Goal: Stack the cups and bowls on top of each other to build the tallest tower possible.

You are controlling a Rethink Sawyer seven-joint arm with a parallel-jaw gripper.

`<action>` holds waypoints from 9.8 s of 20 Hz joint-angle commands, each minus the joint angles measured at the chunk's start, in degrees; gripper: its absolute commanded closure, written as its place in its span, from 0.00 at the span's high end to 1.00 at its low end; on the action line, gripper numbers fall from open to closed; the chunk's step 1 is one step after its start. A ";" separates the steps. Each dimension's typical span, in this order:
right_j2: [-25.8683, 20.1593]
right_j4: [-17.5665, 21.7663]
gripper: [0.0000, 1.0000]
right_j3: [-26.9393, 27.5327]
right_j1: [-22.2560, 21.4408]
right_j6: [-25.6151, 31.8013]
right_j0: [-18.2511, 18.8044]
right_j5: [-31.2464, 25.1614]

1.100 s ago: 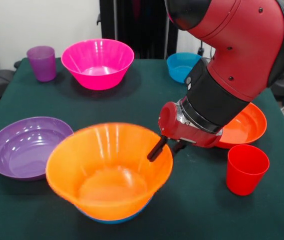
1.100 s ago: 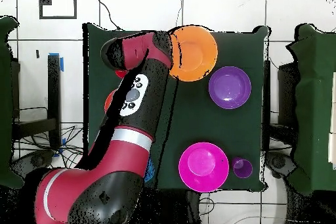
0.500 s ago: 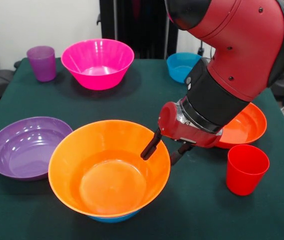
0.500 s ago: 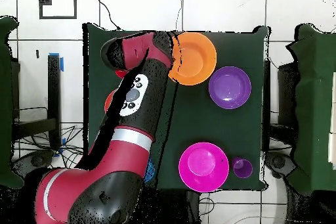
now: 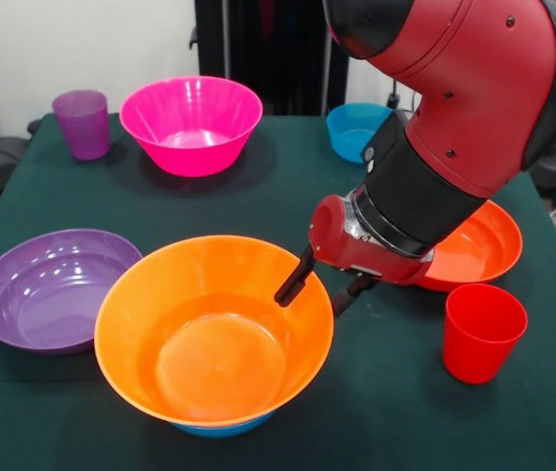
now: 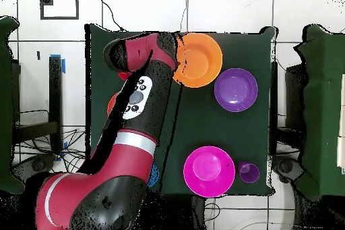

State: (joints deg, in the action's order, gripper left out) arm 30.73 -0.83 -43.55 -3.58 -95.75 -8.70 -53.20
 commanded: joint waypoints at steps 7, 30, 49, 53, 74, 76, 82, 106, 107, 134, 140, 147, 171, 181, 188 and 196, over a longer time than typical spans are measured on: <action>-6.57 3.60 1.00 0.13 -0.92 9.70 -1.40 -9.45; -10.82 2.39 1.00 0.56 -6.21 12.17 -0.16 -16.83; -11.74 4.23 1.00 1.39 -6.84 16.76 1.42 -17.67; -11.98 4.08 1.00 0.64 -7.58 16.75 1.52 -17.63; -13.85 2.71 1.00 20.03 -3.85 24.29 6.75 -26.71; -13.64 2.24 1.00 22.49 -3.28 25.61 7.37 -28.51; -13.49 0.86 1.00 25.88 -3.37 28.97 9.34 -30.72; -10.45 -2.95 1.00 31.77 0.28 40.28 17.10 -26.24; -10.44 -2.90 1.00 31.77 0.23 41.00 17.45 -26.05; 24.26 -47.59 1.00 45.29 9.50 58.94 28.54 -34.69; 28.72 -50.03 1.00 44.29 7.43 56.91 28.44 -37.64; 14.49 -32.13 1.00 29.42 -0.66 50.51 19.21 -32.80; 7.21 -14.70 1.00 -14.17 -17.03 36.66 2.16 -6.60; 5.02 -14.45 1.00 -17.35 -19.09 36.38 2.78 -3.09; 2.34 -14.85 1.00 -20.42 -19.82 35.81 3.37 2.72; -0.32 -15.03 1.00 -21.56 -17.75 33.30 4.35 9.69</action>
State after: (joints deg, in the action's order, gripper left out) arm 40.41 -18.94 -58.77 -23.70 -55.42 -5.72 -48.13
